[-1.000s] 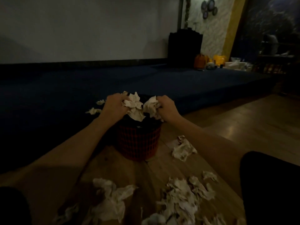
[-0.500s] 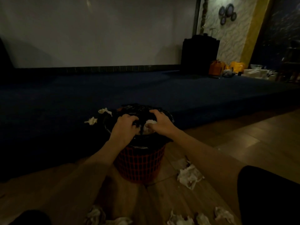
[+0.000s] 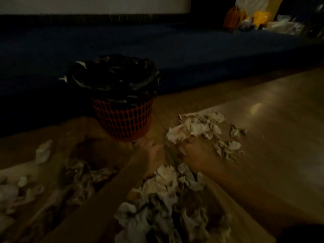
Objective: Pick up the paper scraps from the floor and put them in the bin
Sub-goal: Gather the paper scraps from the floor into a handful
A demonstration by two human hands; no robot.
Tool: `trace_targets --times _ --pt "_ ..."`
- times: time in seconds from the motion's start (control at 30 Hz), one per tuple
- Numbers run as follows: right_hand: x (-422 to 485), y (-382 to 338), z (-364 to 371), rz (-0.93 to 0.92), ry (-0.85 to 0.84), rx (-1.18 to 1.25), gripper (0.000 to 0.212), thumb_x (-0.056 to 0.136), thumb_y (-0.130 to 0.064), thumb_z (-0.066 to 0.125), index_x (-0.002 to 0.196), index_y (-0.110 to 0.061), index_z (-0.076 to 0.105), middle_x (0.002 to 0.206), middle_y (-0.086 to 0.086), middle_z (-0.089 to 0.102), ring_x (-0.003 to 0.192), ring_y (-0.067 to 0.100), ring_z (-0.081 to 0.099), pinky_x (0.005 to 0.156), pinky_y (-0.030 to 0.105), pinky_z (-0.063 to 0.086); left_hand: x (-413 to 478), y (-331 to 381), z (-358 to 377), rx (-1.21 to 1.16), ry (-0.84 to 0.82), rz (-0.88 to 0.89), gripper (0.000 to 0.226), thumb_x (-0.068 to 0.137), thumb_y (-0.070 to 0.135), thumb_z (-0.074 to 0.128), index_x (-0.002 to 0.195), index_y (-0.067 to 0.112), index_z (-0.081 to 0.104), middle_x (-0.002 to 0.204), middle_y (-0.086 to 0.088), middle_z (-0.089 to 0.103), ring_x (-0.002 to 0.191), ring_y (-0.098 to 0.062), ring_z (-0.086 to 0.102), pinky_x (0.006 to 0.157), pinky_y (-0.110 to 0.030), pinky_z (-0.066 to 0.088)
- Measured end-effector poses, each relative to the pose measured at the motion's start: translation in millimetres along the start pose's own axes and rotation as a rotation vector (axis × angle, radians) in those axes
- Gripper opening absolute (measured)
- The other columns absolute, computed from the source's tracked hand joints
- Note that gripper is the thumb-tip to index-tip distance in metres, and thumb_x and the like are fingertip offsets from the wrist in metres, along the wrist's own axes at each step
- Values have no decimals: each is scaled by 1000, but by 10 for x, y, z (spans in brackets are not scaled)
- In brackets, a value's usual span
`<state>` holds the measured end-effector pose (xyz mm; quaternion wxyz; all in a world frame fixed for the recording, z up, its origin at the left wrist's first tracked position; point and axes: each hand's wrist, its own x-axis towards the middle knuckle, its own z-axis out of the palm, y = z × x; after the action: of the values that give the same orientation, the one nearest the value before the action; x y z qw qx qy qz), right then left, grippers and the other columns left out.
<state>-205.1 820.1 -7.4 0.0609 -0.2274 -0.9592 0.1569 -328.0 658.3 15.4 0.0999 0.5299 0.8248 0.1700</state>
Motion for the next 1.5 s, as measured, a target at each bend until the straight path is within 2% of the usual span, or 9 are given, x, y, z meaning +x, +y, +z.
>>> trace_targets --times 0.17,0.33,0.5,0.6,0.7,0.93,1.1,1.3,1.5 --pt "-562 429 565 289 -200 28 59 79 -52 53 131 -38 29 142 6 28 129 41 25 103 55 34 -328 168 780 -84 -298 -226 123 39 88 54 144 39 13 155 -6 11 142 -32 14 113 -46 23" --pt "-769 467 645 228 -106 -18 48 86 -34 54 132 -28 40 143 16 32 128 40 28 107 47 27 -408 370 1113 67 -274 -184 59 78 51 37 132 29 42 145 -6 38 131 -31 34 107 -36 28" --pt "-1025 309 701 35 -18 35 32 88 -9 51 119 -12 57 133 17 47 117 40 39 100 47 40 -546 270 1285 51 -271 -8 62 74 40 33 121 8 58 127 -18 57 121 -29 48 104 -33 33" --pt "-1143 330 710 22 -14 105 27 81 1 53 104 -8 65 116 19 60 106 39 51 88 41 46 -655 284 1183 -282 -119 -143 39 76 26 43 87 2 72 89 -21 72 82 -28 67 65 -31 56" --pt "-1223 325 467 181 12 279 27 78 5 54 97 -7 67 111 14 66 104 29 59 82 21 36 -750 300 828 -610 185 -257 29 82 4 56 107 -8 62 110 -12 62 63 -4 70 63 -10 48" --pt "-1887 173 481 129 -123 234 38 83 -32 58 117 -42 46 131 -2 50 117 24 49 95 40 45 -1337 -65 744 -45 -29 112 51 75 41 44 122 24 51 125 -20 54 113 -41 53 86 -46 48" --pt "-2263 -67 738 143 -111 -171 62 77 -49 63 130 -46 30 131 5 45 111 31 46 83 52 43 -1715 42 1007 151 -285 -35 101 57 94 19 142 43 9 153 -8 19 139 -39 17 106 -63 29" --pt "-2257 -163 953 115 130 -85 26 81 -24 52 105 -23 61 99 11 57 77 26 50 56 32 46 -1797 399 1322 213 11 -156 47 82 44 56 127 34 47 131 -12 53 114 -40 52 85 -55 47" --pt "-1946 -154 871 36 14 123 38 78 -22 35 95 -8 67 105 22 63 95 43 58 78 43 53 -1679 66 1180 -131 133 -63 40 78 19 39 109 9 64 101 -21 65 87 -43 58 76 -50 52"
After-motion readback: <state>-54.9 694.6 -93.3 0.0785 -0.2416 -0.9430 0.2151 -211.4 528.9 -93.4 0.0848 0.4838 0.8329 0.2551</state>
